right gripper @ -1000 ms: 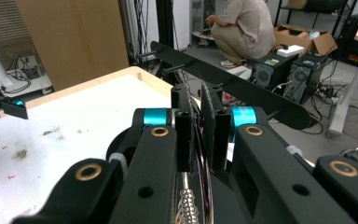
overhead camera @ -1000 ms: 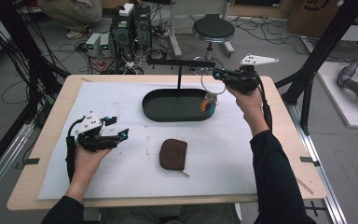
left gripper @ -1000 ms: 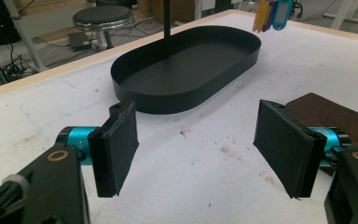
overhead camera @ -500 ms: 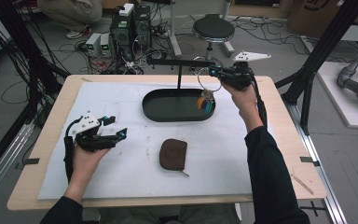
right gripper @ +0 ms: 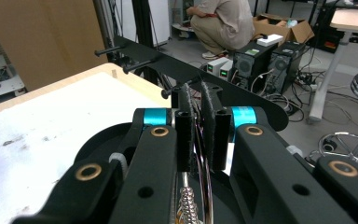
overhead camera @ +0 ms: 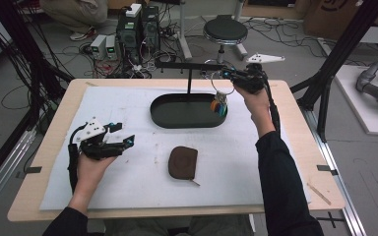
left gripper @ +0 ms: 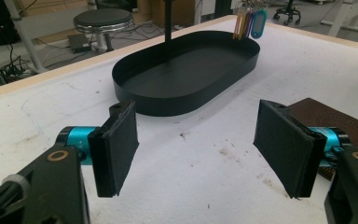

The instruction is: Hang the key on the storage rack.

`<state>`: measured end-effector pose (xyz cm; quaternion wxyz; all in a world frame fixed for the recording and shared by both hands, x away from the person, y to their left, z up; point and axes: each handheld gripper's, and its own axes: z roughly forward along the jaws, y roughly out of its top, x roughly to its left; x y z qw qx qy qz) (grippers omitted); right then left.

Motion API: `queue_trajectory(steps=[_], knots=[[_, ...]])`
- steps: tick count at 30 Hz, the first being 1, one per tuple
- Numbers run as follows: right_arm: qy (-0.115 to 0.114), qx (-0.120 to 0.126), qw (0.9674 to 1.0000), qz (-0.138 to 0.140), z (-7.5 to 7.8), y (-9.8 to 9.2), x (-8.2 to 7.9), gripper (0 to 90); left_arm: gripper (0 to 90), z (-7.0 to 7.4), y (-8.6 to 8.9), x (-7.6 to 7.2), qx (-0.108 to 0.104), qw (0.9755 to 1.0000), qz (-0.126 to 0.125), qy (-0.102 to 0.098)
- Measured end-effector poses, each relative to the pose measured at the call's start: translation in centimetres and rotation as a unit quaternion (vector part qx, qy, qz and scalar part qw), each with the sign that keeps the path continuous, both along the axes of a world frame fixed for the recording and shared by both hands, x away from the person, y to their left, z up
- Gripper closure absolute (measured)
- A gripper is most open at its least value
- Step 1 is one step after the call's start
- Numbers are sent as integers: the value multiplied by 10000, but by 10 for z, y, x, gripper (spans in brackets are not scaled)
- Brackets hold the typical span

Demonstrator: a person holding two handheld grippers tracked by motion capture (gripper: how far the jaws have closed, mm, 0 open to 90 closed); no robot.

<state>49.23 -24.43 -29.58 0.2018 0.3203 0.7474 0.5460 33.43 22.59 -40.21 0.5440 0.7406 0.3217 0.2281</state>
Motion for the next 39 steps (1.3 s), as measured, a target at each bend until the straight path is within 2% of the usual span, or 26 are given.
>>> queue_trajectory(steps=[5,10,22,26,30,39], knots=[[-7,28,10000,-68,-1,2,3,853,300,0,0,0,20,10000,-25,-5],[82,37,9997,-240,-7,0,10,853,300,0,2,-1,-9,10000,-15,-2],[178,139,9990,-377,-17,-4,20,853,300,-1,2,-1,-2,10000,-19,24],[169,116,9989,-414,-19,-3,22,853,300,-2,1,-1,6,10000,-35,28],[271,74,9983,-507,-23,-5,25,852,300,-3,0,-2,22,10000,-60,36],[274,54,9981,-555,-25,-5,27,850,300,-3,0,-1,23,10000,-53,44]])
